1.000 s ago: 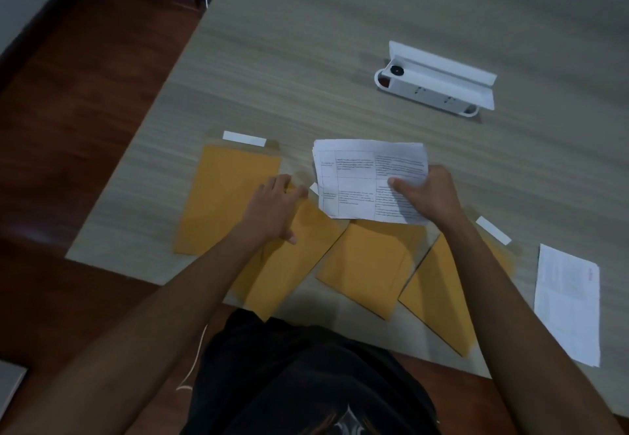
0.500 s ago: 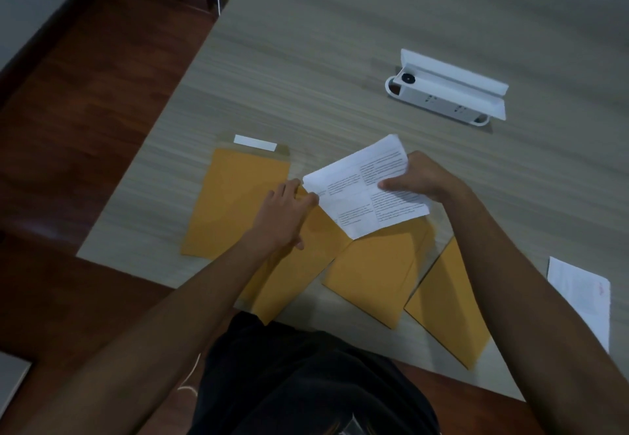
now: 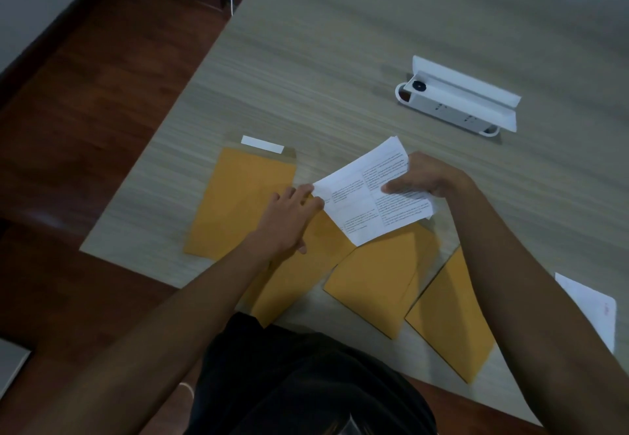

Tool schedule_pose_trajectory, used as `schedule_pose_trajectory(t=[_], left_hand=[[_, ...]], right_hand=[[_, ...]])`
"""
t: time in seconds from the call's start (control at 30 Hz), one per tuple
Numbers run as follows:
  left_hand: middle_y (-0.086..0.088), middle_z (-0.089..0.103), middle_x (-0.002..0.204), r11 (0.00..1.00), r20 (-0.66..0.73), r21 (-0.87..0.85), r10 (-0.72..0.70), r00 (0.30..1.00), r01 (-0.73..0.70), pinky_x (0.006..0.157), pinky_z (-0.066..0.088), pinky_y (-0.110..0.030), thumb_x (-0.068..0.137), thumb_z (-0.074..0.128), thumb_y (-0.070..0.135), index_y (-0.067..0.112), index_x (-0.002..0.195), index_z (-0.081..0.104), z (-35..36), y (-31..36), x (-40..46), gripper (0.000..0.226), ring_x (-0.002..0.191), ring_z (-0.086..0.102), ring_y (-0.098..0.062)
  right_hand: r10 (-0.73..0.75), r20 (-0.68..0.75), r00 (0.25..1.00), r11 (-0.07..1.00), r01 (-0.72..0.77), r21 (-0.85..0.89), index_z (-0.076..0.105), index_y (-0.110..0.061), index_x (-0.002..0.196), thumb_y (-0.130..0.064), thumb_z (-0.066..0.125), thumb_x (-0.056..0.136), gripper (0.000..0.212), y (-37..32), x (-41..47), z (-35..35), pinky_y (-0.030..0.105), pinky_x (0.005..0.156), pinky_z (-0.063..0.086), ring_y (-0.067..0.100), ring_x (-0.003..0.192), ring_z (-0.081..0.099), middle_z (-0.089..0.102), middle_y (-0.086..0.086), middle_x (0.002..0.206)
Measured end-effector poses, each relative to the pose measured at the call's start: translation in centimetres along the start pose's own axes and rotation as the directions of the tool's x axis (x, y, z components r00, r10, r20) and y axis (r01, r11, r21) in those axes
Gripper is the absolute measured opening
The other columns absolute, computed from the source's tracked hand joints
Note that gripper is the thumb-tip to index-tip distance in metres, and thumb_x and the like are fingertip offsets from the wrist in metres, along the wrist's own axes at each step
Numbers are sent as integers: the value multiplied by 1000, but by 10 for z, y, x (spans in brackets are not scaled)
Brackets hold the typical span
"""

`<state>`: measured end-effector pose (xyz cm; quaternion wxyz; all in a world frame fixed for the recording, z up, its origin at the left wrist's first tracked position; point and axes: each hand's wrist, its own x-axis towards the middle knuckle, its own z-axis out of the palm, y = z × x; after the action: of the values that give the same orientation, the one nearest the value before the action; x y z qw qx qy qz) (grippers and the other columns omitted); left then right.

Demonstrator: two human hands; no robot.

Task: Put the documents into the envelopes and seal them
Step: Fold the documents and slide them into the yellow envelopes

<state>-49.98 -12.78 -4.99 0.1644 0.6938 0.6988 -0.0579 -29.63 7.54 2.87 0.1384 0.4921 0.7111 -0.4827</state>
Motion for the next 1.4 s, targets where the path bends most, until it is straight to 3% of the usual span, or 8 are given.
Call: schedule_pose_trajectory(t=[0.1, 0.3, 0.73, 0.83, 1.0, 1.1, 1.2, 1.4], left_hand=[[-10, 15, 158, 1000, -12, -3, 18, 1000, -18, 103, 38, -52, 50, 90, 52, 30, 134, 36, 1, -2, 2, 103, 138, 27, -32], [-9, 24, 154, 998, 26, 32, 61, 998, -62, 106, 35, -48, 54, 87, 57, 28, 136, 35, 0, -1, 9, 101, 140, 24, -29], [-14, 19, 157, 992, -2, -84, 90, 996, -90, 113, 27, -47, 47, 90, 54, 33, 135, 35, 5, -2, 13, 106, 142, 25, -34], [-16, 20, 155, 986, -3, -166, 23, 1000, -23, 115, 24, -46, 55, 86, 57, 37, 145, 21, 6, -1, 10, 113, 143, 20, -35], [-22, 21, 152, 971, -7, -211, -117, 993, 113, 119, 14, -53, 51, 64, 87, 29, 151, -15, 8, 23, -1, 141, 144, 14, -42], [-28, 7, 157, 960, 18, -229, -162, 987, 162, 119, 5, -58, 44, 64, 91, 30, 147, -31, 14, 44, -3, 153, 147, -2, -47], [-34, -2, 157, 961, 30, -202, -186, 982, 189, 118, 6, -60, 44, 72, 84, 29, 145, -36, 19, 56, -1, 158, 146, -8, -49], [-32, 2, 156, 955, 35, -229, -186, 982, 189, 118, 5, -60, 45, 75, 77, 30, 144, -36, 17, 53, 1, 157, 146, -6, -48]], right_hand=[[18, 3, 1000, 1000, -18, -26, 74, -13, 103, -12, 81, 74, 30, 1, 3, -1, 38, 88, 56, 21, 92, 71, 74, 3, 103], [40, 22, 999, 998, -39, -39, 74, -14, 102, -11, 80, 74, 29, 0, 8, -3, 38, 87, 56, 21, 92, 71, 74, 3, 103], [74, 101, 992, 997, -72, -17, 71, -15, 101, -11, 80, 74, 28, -6, 21, 18, 30, 78, 56, 17, 90, 69, 73, 1, 103], [72, 60, 996, 997, -71, -25, 72, -13, 106, -16, 82, 73, 35, -1, 19, 24, 36, 86, 56, 19, 93, 70, 73, 2, 106], [58, -166, 984, 996, -46, 74, 72, -13, 105, -20, 75, 82, 24, 17, 7, 27, 18, 60, 44, 6, 76, 64, 70, -2, 97], [40, -229, 973, 999, -38, 11, 71, -13, 114, -19, 67, 89, 26, 27, 4, 32, 23, 69, 41, 13, 86, 61, 70, 2, 110], [33, -241, 970, 999, -33, 7, 67, -11, 119, -19, 60, 94, 27, 33, 1, 38, 26, 77, 40, 15, 95, 59, 68, 5, 119], [73, -227, 971, 997, -62, 56, 67, -10, 117, -17, 57, 95, 26, 37, 3, 51, 27, 78, 44, 17, 98, 62, 67, 6, 122]])
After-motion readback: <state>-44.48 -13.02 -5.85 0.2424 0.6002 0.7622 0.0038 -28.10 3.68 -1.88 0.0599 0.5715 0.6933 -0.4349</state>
